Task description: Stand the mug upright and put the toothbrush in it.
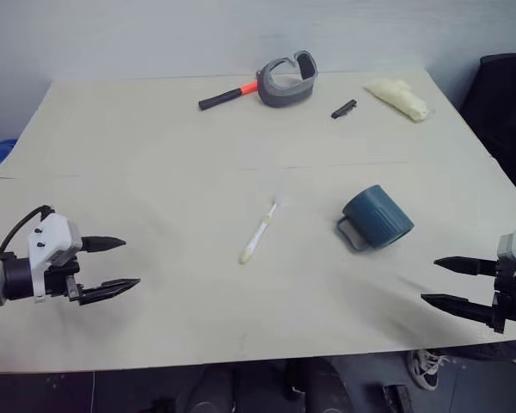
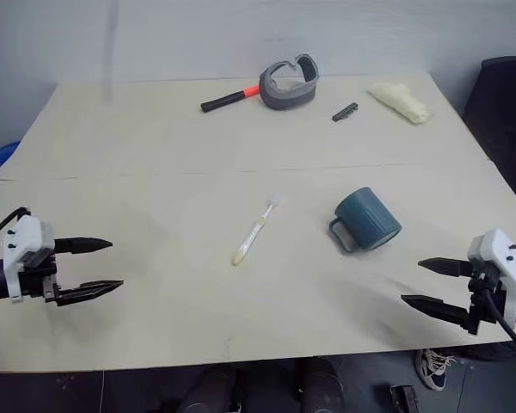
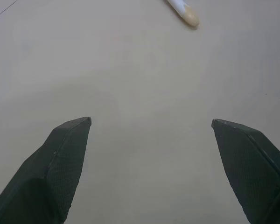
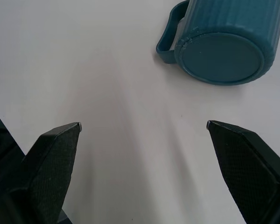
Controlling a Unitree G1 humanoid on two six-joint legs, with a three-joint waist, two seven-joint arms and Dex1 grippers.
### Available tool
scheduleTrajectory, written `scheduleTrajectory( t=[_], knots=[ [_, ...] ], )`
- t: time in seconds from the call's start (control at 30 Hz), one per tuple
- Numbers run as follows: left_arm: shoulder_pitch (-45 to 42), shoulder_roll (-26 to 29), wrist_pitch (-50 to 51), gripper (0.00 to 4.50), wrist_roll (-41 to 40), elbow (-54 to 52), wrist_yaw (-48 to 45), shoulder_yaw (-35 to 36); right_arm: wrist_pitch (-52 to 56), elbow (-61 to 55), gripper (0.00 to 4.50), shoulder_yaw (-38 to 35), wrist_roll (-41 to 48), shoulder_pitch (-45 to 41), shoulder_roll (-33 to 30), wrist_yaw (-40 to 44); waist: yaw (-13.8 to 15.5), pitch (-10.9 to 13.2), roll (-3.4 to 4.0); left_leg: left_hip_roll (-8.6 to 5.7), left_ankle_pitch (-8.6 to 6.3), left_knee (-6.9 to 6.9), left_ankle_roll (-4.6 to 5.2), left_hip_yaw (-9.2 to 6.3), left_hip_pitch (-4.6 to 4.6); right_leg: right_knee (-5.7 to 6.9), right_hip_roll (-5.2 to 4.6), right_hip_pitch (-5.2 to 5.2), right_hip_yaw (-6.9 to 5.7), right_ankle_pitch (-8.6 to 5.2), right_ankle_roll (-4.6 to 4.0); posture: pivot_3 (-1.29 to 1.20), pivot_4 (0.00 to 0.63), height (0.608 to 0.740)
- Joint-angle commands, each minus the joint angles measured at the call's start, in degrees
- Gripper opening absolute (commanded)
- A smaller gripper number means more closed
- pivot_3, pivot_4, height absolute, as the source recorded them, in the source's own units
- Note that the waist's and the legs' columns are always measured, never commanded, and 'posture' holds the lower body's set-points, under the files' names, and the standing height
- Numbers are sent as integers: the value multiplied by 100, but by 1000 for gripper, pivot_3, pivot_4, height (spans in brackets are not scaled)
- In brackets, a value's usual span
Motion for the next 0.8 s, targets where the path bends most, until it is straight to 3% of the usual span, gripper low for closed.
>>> scheduleTrajectory(
  t=[0.03, 0.37, 0.5, 0.8],
  knots=[
    [-129, 27, -203, 4367, 100, 50, -28, -71, -77, -149, 4500, -193, 39, -20, 1, 16, -13, 0, 0, 3, -2, 0, 2, 3, 1, -1, 4, 0, 4, 1, 0, 0, 150, 740],
    [-195, 9, -122, 4367, 123, -81, 75, -220, -195, -200, 4500, -99, -92, 5, 93, -106, -86, 0, -1, 50, -17, 0, 0, 53, 10, 3, 31, -18, 33, 5, -11, 0, 150, 740],
    [-339, 32, 255, 4367, -38, -23, 87, -363, 223, -265, 4500, -121, 216, -148, 78, -207, -93, -1, -2, 52, -20, 1, 3, 67, 14, 4, 33, -19, 44, 7, -13, 0, 150, 740],
    [-907, 9, 604, 4367, -279, -187, 47, -589, 430, -1148, 4500, -170, 313, -158, 222, -794, -87, -1, -3, 58, -21, 4, -2, 73, 16, 10, 45, -23, 58, 8, -17, 0, 150, 740]
  ],
)
